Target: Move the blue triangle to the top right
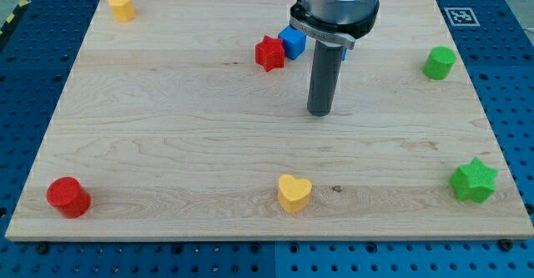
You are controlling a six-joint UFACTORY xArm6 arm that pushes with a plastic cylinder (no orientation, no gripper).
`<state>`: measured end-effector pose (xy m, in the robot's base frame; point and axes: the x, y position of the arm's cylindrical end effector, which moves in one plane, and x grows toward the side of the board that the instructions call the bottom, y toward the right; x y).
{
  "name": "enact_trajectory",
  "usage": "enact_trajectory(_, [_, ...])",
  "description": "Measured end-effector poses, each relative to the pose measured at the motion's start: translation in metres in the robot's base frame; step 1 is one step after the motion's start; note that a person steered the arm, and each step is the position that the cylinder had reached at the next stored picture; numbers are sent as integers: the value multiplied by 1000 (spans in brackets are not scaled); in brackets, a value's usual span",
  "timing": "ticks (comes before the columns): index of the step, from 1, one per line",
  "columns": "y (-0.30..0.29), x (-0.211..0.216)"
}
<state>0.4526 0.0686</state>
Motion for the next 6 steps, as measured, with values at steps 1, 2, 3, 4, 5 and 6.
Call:
enact_trajectory(1, [2, -19])
enact_trajectory(2, [2, -51])
enact_trajectory(3, [2, -85])
enact_trajectory(4, [2, -99])
enact_trajectory(5, [4, -104])
enact_trajectory(6, [21, -119])
